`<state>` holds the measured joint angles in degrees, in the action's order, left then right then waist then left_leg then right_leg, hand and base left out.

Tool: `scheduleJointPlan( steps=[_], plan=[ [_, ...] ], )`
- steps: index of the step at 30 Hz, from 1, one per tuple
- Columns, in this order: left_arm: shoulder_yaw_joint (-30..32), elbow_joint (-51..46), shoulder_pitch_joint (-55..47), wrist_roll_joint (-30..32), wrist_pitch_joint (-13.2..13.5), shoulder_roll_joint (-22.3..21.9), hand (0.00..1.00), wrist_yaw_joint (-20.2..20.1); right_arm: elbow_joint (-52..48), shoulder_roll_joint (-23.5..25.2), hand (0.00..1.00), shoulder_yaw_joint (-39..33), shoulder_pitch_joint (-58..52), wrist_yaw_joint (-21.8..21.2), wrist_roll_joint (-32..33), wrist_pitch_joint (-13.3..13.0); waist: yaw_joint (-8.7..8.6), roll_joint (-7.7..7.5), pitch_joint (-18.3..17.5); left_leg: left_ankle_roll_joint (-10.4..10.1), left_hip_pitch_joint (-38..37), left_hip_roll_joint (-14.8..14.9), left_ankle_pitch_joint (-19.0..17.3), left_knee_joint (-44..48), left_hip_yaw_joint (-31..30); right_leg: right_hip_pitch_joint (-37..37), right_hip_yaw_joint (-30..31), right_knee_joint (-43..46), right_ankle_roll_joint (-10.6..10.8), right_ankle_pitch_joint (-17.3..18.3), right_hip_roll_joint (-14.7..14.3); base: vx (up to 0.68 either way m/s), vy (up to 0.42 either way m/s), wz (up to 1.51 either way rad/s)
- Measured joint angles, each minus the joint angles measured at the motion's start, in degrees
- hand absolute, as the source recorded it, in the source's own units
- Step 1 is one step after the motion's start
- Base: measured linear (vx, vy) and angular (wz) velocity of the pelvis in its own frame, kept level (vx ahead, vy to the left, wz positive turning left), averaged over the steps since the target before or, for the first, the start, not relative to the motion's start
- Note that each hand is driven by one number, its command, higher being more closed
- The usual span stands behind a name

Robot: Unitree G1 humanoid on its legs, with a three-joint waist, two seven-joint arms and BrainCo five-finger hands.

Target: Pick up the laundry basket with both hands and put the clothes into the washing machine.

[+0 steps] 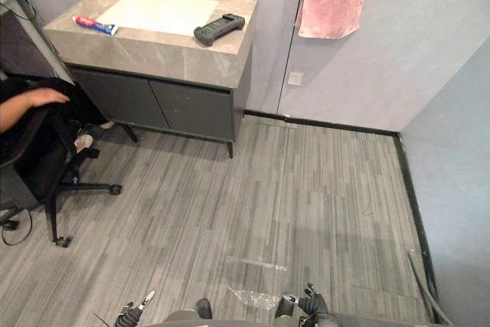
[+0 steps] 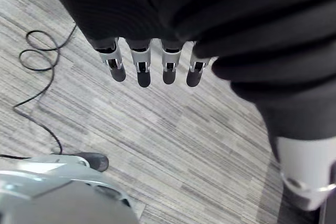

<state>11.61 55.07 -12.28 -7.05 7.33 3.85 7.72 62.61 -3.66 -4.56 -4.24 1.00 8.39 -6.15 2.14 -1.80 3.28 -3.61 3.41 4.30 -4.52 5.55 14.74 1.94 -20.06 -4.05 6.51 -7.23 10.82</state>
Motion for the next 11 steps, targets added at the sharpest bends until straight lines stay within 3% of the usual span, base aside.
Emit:
scheduleJointPlan(
  steps=[11],
  plan=[
    [-0.22,-0.21,0.19,-1.4,0.84,0.22,0.0,0.06,0.16,0.42,0.0,1.45,0.58,0.14,-0.05,-0.1,-0.34,-0.58,-0.95,0.89,-1.47,-1.47,1.87,-4.43,-0.3,0.01,-0.31,-1.07,0.0,-0.15,0.17,0.0,0.008,0.0]
  ],
)
